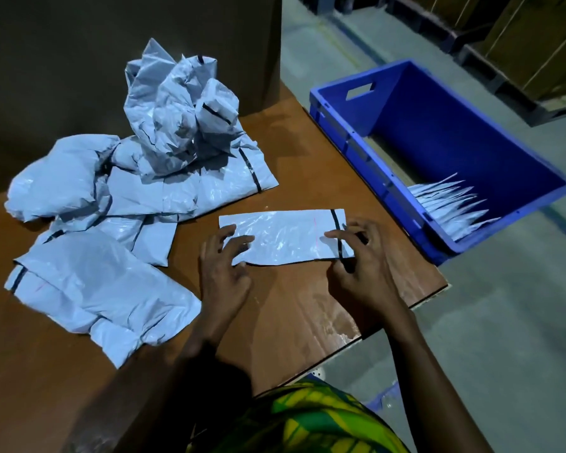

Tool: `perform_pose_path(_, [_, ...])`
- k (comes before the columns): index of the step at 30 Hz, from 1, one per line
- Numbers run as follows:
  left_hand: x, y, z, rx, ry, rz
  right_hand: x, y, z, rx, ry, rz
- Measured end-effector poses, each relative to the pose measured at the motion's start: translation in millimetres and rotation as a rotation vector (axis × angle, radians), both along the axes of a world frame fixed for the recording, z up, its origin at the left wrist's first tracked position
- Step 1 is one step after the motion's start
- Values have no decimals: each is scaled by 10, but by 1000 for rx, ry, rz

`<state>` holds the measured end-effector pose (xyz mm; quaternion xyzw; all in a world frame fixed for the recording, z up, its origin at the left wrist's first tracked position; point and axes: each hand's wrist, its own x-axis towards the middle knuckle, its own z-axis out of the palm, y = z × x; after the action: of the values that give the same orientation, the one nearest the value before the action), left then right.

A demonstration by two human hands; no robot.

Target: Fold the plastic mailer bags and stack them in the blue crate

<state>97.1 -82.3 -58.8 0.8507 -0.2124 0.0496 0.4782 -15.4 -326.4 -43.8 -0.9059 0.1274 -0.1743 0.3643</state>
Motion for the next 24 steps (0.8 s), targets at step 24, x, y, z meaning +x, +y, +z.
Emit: perform_pose_path(24, [291,-328,13,400,-229,-2,469,28,72,-288,16,-13])
